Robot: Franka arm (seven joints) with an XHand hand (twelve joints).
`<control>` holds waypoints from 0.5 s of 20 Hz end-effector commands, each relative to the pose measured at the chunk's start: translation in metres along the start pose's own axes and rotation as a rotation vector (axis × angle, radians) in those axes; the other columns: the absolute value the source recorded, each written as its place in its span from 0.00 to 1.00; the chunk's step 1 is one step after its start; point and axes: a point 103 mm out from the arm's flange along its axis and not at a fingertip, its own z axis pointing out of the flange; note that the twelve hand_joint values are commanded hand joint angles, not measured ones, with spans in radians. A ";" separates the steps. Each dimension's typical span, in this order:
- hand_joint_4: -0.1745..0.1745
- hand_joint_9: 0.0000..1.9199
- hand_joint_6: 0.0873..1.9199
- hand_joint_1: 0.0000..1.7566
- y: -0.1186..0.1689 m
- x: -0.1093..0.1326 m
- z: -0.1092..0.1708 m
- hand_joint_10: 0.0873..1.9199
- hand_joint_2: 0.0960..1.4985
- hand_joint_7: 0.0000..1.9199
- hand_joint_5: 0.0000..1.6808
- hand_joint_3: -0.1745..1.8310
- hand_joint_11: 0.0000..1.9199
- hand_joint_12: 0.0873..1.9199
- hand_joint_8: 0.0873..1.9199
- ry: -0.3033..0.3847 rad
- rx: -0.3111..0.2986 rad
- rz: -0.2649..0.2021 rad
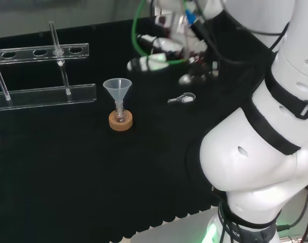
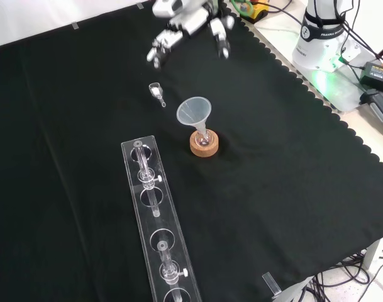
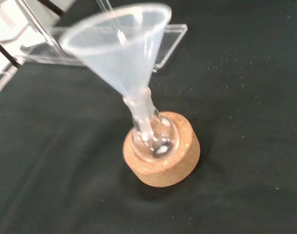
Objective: Place the funnel on the round-bottom flask.
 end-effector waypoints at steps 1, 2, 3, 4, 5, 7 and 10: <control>0.36 0.01 0.00 0.06 0.034 0.023 -0.117 0.00 0.46 0.00 0.00 0.09 0.00 0.77 0.00 0.304 -0.161 -0.179; 0.36 0.01 0.00 0.06 0.037 0.026 -0.116 0.00 0.46 0.00 0.00 0.09 0.00 0.77 0.00 0.300 -0.165 -0.187; 0.35 0.01 0.00 0.06 0.042 0.029 -0.114 0.00 0.46 0.00 0.00 0.09 0.00 0.77 0.00 0.307 -0.167 -0.193; 0.35 0.01 0.00 0.06 0.045 0.031 -0.113 0.00 0.46 0.00 0.00 0.09 0.00 0.77 0.00 0.308 -0.170 -0.192; 0.35 0.01 0.00 0.06 0.048 0.033 -0.112 0.00 0.47 0.00 0.00 0.09 0.00 0.77 0.00 0.303 -0.177 -0.184; 0.35 0.01 0.00 0.07 0.050 0.037 -0.110 0.00 0.47 0.00 0.00 0.09 0.00 0.77 0.00 0.296 -0.184 -0.173; 0.35 0.01 0.00 0.07 0.044 0.041 -0.110 0.00 0.47 0.00 0.00 0.09 0.00 0.77 0.00 0.282 -0.204 -0.154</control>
